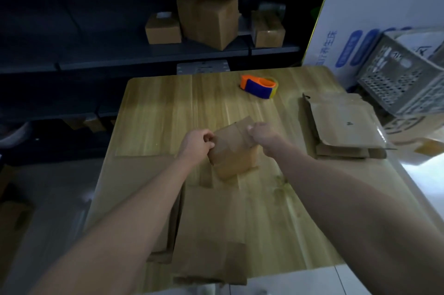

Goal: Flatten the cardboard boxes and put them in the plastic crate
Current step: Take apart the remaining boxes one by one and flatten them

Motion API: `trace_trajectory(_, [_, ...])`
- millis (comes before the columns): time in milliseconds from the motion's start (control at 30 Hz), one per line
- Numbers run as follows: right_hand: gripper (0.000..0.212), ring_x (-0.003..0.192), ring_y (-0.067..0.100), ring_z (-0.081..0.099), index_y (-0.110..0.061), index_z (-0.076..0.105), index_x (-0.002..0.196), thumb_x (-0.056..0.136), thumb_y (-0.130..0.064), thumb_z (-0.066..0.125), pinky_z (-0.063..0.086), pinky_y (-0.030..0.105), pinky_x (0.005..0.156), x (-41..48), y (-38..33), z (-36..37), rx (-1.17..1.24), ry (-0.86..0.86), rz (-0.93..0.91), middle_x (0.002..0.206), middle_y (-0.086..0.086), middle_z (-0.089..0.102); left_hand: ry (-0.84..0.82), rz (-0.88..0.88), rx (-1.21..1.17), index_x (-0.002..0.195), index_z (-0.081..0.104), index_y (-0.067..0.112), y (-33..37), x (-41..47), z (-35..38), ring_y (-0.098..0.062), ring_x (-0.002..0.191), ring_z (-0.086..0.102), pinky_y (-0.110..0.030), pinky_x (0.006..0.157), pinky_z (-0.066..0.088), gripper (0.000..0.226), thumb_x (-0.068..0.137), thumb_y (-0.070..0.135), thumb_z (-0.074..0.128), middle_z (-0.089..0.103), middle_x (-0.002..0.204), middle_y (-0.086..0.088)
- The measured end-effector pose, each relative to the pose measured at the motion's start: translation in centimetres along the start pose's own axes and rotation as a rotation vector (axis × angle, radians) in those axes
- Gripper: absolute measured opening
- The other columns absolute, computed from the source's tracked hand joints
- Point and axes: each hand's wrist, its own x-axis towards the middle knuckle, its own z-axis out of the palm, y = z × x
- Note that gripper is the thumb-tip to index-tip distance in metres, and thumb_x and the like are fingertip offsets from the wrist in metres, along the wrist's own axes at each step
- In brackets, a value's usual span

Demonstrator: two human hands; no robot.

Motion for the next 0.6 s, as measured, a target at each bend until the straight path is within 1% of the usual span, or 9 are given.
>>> trace_trajectory(67, [0.037, 0.12, 0.033, 0.052, 0.002, 0.05, 0.129, 0.096, -0.015, 0.05, 0.04, 0.028, 0.079, 0.5, 1.3, -0.2, 0.002, 0.008, 0.024, 0.131, 0.019, 0.054, 0.017, -0.014, 0.003, 0.103, 0.068, 0.013, -0.1, -0.3, 1.1, -0.019, 0.088, 0.06, -0.027, 0.075, 0.044, 0.02, 0.083, 0.01, 0.068, 0.063, 0.091, 0.0])
trace_trajectory(133, [0.04, 0.121, 0.033, 0.051, 0.002, 0.049, 0.131, 0.097, -0.019, 0.05, 0.042, 0.03, 0.083, 1.1, 1.8, -0.4, -0.009, 0.046, 0.034, 0.132, 0.018, 0.053, 0.025, -0.033, 0.015, 0.101, 0.068, 0.012, 0.5, 0.0, 1.6, -0.016, 0.085, 0.058, -0.025, 0.074, 0.043, 0.018, 0.083, 0.011, 0.068, 0.065, 0.093, -0.001])
trace_trajectory(167, [0.044, 0.12, 0.032, 0.051, 0.0, 0.047, 0.134, 0.096, -0.022, 0.052, 0.043, 0.031, 0.088, 1.4, 2.0, -0.5, -0.051, 0.065, 0.022, 0.132, 0.017, 0.053, 0.014, -0.041, 0.027, 0.1, 0.068, 0.012, 0.9, 0.3, 1.7, -0.016, 0.084, 0.057, -0.025, 0.074, 0.042, 0.018, 0.082, 0.011, 0.069, 0.065, 0.093, -0.002])
trace_trajectory(233, [0.055, 0.123, 0.032, 0.046, -0.005, 0.038, 0.139, 0.092, -0.027, 0.057, 0.042, 0.039, 0.098, 1.8, 2.2, -0.4, -0.257, 0.107, -0.038, 0.136, 0.015, 0.048, -0.008, -0.056, 0.067, 0.098, 0.068, 0.011, 1.7, 0.7, 2.0, -0.017, 0.084, 0.056, -0.025, 0.072, 0.042, 0.015, 0.083, 0.01, 0.068, 0.064, 0.092, -0.003])
trace_trajectory(300, [0.073, 0.136, 0.035, 0.027, -0.016, 0.022, 0.147, 0.088, -0.03, 0.062, 0.031, 0.047, 0.11, 1.7, 2.1, -0.3, -0.47, 0.13, -0.114, 0.15, 0.012, 0.028, -0.015, -0.071, 0.098, 0.093, 0.066, 0.012, 2.1, 0.9, 2.1, -0.017, 0.082, 0.056, -0.026, 0.069, 0.041, 0.01, 0.083, 0.008, 0.067, 0.063, 0.09, -0.004])
trace_trajectory(367, [0.083, 0.143, 0.036, 0.007, -0.028, 0.012, 0.15, 0.087, -0.036, 0.064, 0.015, 0.052, 0.114, 1.7, 1.8, -0.6, -0.657, 0.122, -0.189, 0.158, 0.005, 0.01, -0.033, -0.071, 0.089, 0.087, 0.064, 0.013, 2.2, 1.1, 2.0, -0.018, 0.082, 0.057, -0.026, 0.068, 0.041, 0.01, 0.082, 0.005, 0.068, 0.062, 0.088, -0.005])
trace_trajectory(400, [0.084, 0.144, 0.037, 0.001, -0.032, 0.009, 0.15, 0.087, -0.04, 0.063, 0.008, 0.053, 0.114, 1.8, 1.6, -0.8, -0.764, 0.105, -0.222, 0.159, 0.003, 0.006, -0.047, -0.067, 0.088, 0.085, 0.063, 0.013, 2.3, 1.2, 1.9, -0.018, 0.081, 0.057, -0.026, 0.067, 0.041, 0.01, 0.082, 0.004, 0.068, 0.062, 0.087, -0.005])
trace_trajectory(467, [0.081, 0.145, 0.036, -0.006, -0.036, 0.01, 0.15, 0.088, -0.044, 0.06, 0.001, 0.056, 0.114, 2.0, 1.0, -1.2, -0.941, 0.062, -0.281, 0.16, -0.001, 0.003, -0.068, -0.073, 0.08, 0.082, 0.062, 0.012, 2.4, 1.5, 1.7, -0.017, 0.079, 0.057, -0.025, 0.064, 0.04, 0.01, 0.082, 0.004, 0.067, 0.062, 0.084, -0.004])
trace_trajectory(600, [0.063, 0.145, 0.034, -0.007, -0.034, 0.023, 0.148, 0.092, -0.04, 0.054, -0.001, 0.058, 0.114, 2.0, 0.4, -0.6, -1.092, -0.001, -0.349, 0.159, -0.004, 0.011, -0.081, -0.077, 0.092, 0.076, 0.06, 0.012, 2.5, 1.8, 1.5, -0.018, 0.079, 0.057, -0.027, 0.065, 0.04, 0.012, 0.084, 0.004, 0.065, 0.062, 0.083, -0.005])
